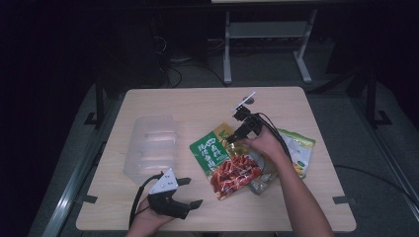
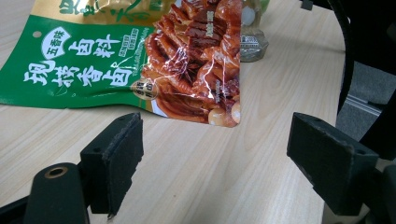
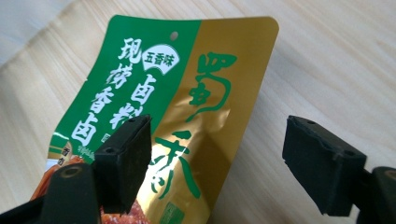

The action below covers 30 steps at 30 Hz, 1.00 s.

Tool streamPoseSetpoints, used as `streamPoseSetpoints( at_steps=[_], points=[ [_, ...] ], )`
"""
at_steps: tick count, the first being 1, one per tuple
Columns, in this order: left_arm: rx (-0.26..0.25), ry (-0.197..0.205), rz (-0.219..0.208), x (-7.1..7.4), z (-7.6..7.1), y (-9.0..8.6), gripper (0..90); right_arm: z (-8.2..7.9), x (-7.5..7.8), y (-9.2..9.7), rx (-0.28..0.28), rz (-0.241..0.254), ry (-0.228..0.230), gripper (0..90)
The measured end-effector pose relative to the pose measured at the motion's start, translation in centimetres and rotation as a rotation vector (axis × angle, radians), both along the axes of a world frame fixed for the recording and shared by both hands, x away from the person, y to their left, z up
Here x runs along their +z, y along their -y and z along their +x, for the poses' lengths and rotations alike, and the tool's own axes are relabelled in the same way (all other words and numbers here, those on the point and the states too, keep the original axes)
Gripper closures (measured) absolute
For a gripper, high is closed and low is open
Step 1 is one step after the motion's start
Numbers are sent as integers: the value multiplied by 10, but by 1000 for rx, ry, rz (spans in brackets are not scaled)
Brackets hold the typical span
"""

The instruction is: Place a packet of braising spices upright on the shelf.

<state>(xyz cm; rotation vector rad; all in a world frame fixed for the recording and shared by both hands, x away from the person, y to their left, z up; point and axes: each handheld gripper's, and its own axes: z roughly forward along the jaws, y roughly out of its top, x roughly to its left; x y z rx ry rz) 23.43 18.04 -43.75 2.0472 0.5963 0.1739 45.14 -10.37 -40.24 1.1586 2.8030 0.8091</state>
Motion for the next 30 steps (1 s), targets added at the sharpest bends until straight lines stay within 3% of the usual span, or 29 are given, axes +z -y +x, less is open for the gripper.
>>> streamPoseSetpoints(
  at_steps=[14, 22, 30],
  points=[
    [2, -3, -1, 0, 1, -1, 183, 7, -17, -12, -19, -39, -83, 317],
    [-3, -2, 5, 0, 0, 0, 183, 8, -22, -15, -10, -33, -132, 417],
    [-1, -1, 0, 0, 0, -1, 183, 9, -23, -17, 7, -28, -149, 556]
  ],
)
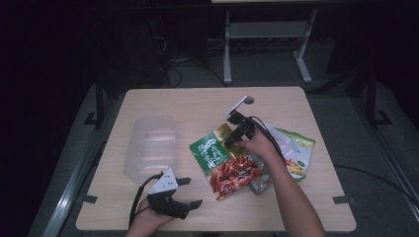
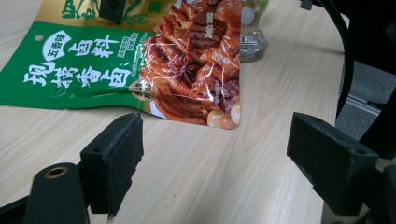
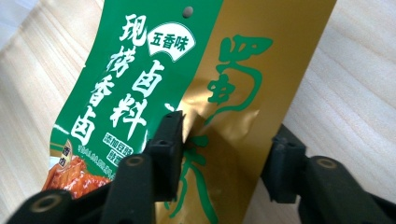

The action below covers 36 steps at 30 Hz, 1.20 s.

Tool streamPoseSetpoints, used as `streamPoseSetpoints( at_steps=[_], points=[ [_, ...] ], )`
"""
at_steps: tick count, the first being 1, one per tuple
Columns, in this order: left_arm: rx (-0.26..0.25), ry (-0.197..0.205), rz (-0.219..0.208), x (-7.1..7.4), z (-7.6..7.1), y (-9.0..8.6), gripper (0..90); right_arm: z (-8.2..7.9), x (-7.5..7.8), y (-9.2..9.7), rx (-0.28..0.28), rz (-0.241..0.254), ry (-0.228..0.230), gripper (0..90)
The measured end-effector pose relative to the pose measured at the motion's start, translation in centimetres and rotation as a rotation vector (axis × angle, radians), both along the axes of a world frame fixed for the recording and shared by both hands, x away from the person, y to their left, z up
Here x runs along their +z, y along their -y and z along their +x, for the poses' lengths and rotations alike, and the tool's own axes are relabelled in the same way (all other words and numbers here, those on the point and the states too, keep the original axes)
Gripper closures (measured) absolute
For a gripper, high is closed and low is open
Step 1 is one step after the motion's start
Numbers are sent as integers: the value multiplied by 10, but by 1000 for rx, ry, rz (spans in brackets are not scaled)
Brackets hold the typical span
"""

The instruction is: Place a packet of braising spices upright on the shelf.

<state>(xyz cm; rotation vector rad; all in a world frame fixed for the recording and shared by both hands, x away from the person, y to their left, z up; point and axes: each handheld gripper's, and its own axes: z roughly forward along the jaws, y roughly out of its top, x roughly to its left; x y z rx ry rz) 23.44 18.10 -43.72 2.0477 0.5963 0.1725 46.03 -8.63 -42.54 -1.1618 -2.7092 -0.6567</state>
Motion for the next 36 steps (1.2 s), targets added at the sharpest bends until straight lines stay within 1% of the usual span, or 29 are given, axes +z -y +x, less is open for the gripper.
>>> streamPoseSetpoints(
  at_steps=[4, 9, 14, 15, 20, 24, 27, 32, 36],
  points=[
    [-2, 0, 3, 0, 0, 1, 183, 0, 0, 0, 11, 2, -3, 606],
    [0, 1, 2, 0, 0, 0, 183, -1, 1, 1, 16, 11, -11, 741],
    [3, 0, 3, 0, 0, 0, 183, -2, 2, -1, 26, 14, 1, 840],
    [4, 1, 2, 0, 0, 0, 183, -3, 5, -1, 30, 24, 8, 869],
    [4, 0, 10, 0, 1, 1, 183, -6, 9, -2, 41, 34, 29, 895],
    [7, 0, 7, -1, 1, 2, 183, -10, 12, -5, 46, 20, 54, 899],
    [5, -4, 12, -1, 1, 2, 183, -12, 14, -6, 48, 13, 64, 899],
    [5, -6, 6, -1, 1, 2, 183, -14, 16, -7, 48, 12, 78, 900],
    [3, -5, 10, -1, 1, 3, 183, -17, 21, -7, 55, 10, 100, 900]
  ],
)
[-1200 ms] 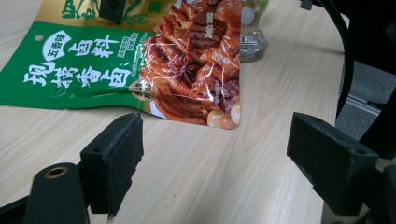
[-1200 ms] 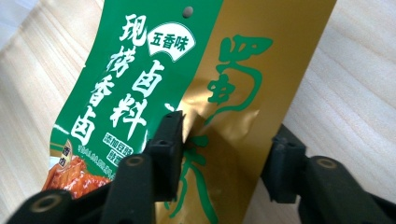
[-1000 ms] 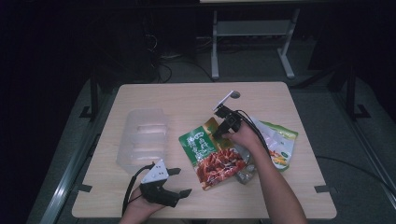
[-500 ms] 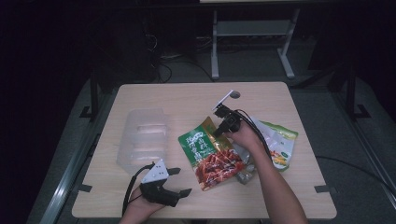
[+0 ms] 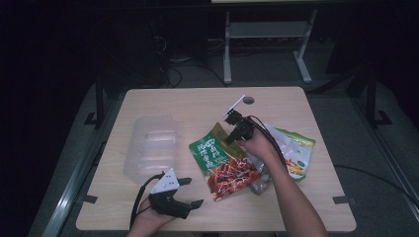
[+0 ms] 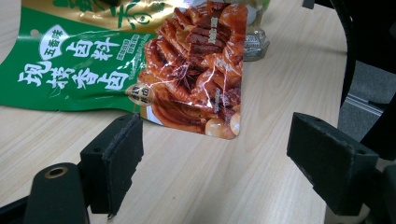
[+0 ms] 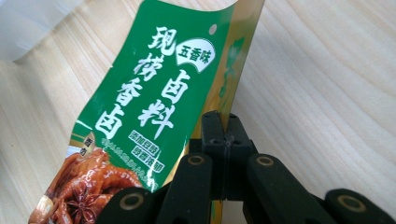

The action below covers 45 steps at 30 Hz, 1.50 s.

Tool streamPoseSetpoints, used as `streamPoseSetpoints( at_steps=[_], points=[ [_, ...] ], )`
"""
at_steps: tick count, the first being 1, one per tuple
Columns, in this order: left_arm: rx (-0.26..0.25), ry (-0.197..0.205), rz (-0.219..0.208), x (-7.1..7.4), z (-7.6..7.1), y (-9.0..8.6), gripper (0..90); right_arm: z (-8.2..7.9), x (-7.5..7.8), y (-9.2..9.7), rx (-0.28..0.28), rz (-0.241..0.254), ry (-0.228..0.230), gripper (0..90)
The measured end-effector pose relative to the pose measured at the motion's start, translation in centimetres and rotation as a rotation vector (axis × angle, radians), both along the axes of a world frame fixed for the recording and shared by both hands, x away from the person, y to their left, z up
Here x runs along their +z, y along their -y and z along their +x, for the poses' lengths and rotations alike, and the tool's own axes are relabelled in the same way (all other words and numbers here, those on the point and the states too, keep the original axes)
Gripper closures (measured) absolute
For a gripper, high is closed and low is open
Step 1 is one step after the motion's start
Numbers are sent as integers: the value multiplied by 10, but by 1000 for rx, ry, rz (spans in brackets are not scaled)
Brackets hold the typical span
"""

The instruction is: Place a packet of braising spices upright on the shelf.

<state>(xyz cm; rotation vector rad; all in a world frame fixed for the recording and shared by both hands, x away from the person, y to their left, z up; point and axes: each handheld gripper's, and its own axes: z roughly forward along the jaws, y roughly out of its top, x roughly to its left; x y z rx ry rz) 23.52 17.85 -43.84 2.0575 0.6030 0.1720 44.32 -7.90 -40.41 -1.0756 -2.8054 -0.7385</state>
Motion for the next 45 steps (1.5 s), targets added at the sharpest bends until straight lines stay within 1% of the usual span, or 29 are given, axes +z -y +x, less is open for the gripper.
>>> streamPoseSetpoints(
  at_steps=[3, 4, 6, 9, 12, 13, 14, 15, 16, 19, 20, 21, 23, 24, 26, 27, 29, 30, 31, 32, 33, 35, 37, 38, 39, 41, 42, 45],
  points=[
    [-1, 3, 0, 0, 0, 1, 183, -2, 3, 0, 2, -6, 14, 900],
    [-1, 3, 1, 0, 0, 1, 183, -3, 4, 1, 2, -1, 13, 900],
    [-3, 1, 5, 0, 0, 0, 183, -5, 7, 1, 3, 4, 26, 900],
    [-1, -3, -5, -1, 0, 1, 183, -10, 14, 3, 5, 16, 46, 900],
    [-3, -14, -12, -1, 0, 3, 183, -17, 24, 5, 13, 34, 75, 900],
    [-4, -14, -6, -1, 0, 4, 183, -19, 27, 6, 13, 39, 86, 900],
    [-5, -16, -13, -1, 1, 5, 184, -22, 31, 8, 16, 50, 95, 900],
    [-2, -31, -29, -1, 1, 6, 184, -24, 35, 9, 16, 60, 104, 900],
    [-3, -34, -39, -1, 1, 8, 184, -27, 38, 10, 17, 65, 114, 900],
    [-3, -54, -61, 0, 3, 14, 184, -36, 48, 14, 25, 91, 150, 900],
    [0, -53, -62, 1, 3, 16, 184, -40, 51, 16, 26, 103, 162, 900],
    [1, -49, -51, 2, 5, 17, 185, -44, 54, 18, 23, 116, 177, 900],
    [16, -50, -52, 2, 8, 21, 185, -51, 57, 22, 20, 142, 195, 900],
    [30, -55, -53, 1, 10, 23, 185, -53, 59, 24, 22, 144, 200, 900],
    [51, -61, -43, 0, 15, 24, 187, -60, 60, 28, 14, 149, 211, 900],
    [67, -64, -51, -1, 18, 26, 188, -62, 61, 31, 13, 156, 216, 900],
    [81, -79, -69, -3, 24, 28, 189, -66, 63, 36, 11, 165, 229, 900],
    [98, -95, -92, -4, 26, 30, 190, -69, 64, 38, 8, 172, 233, 900],
    [107, -87, -89, -5, 29, 31, 191, -71, 65, 40, 12, 174, 247, 900],
    [115, -93, -96, -6, 32, 32, 192, -73, 67, 41, 5, 178, 250, 900],
    [129, -106, -99, -7, 34, 34, 193, -75, 69, 42, 11, 177, 266, 900],
    [158, -121, -104, -11, 40, 37, 198, -80, 73, 45, 10, 185, 277, 900],
    [167, -142, -111, -14, 46, 39, 212, -84, 77, 49, 14, 196, 295, 900],
    [176, -156, -123, -16, 49, 42, 220, -86, 78, 50, 11, 201, 297, 900],
    [177, -169, -123, -17, 52, 44, 227, -88, 79, 51, 14, 207, 305, 900],
    [176, -186, -144, -18, 58, 48, 240, -92, 81, 54, 21, 213, 321, 900],
    [177, -201, -164, -19, 60, 50, 249, -94, 82, 55, 18, 219, 323, 900],
    [178, -224, -181, -19, 68, 56, 296, -100, 82, 60, 16, 240, 337, 900]
  ],
)
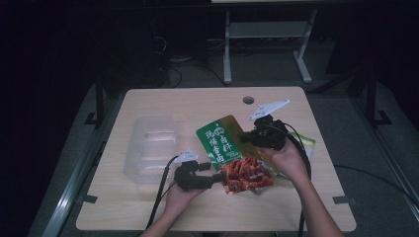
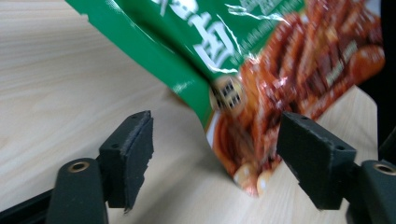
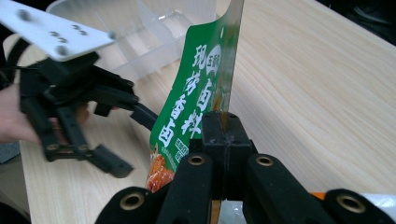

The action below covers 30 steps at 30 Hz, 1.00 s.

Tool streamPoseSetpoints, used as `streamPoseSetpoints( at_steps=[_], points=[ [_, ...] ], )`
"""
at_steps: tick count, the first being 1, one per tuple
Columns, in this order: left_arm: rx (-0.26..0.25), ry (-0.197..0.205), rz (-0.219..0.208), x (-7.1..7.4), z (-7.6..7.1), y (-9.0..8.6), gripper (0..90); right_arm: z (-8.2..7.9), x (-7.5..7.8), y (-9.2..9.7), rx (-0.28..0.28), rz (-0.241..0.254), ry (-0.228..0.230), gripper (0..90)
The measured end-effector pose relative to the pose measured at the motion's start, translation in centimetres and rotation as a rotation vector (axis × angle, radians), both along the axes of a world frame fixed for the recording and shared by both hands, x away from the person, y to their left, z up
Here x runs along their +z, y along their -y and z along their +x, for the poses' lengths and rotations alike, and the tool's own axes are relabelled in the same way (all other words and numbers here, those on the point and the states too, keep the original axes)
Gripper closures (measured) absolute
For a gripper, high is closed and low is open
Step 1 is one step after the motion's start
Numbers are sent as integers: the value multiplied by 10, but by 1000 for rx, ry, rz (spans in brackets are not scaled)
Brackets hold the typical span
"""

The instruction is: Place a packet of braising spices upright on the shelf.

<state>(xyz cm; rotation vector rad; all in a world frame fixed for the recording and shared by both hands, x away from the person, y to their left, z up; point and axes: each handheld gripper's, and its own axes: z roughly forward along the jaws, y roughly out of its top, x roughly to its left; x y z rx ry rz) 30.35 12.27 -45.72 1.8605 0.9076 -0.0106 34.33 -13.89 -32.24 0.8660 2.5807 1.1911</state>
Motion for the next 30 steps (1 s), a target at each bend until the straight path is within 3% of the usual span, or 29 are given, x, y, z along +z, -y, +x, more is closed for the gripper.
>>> streamPoseSetpoints(
  at_steps=[2, 4, 6, 8, 13, 20, 24, 30],
  points=[
    [-8, -26, -23, -1, 6, 2, 337, -3, -1, 4, 1, 17, 7, 900],
    [-17, -60, -66, -1, 11, 3, 442, -5, -3, 8, -2, 37, 8, 900],
    [-37, -77, -82, 0, 15, 3, 521, -7, -5, 11, -1, 58, 10, 900],
    [-36, -76, -105, 2, 16, 3, 629, -8, -7, 12, -6, 63, 12, 900],
    [-30, -56, -122, 8, 14, 0, 789, -9, -9, 16, -5, 86, 15, 900],
    [1, 33, -65, 19, 6, -7, 864, -11, -10, 15, 18, 98, 22, 899],
    [24, 69, -28, 21, 1, -9, 868, -10, -14, 13, 35, 65, 2, 892],
    [28, 109, 8, 23, -3, -10, 875, -6, -27, 13, 40, 60, -61, 859]
  ],
)
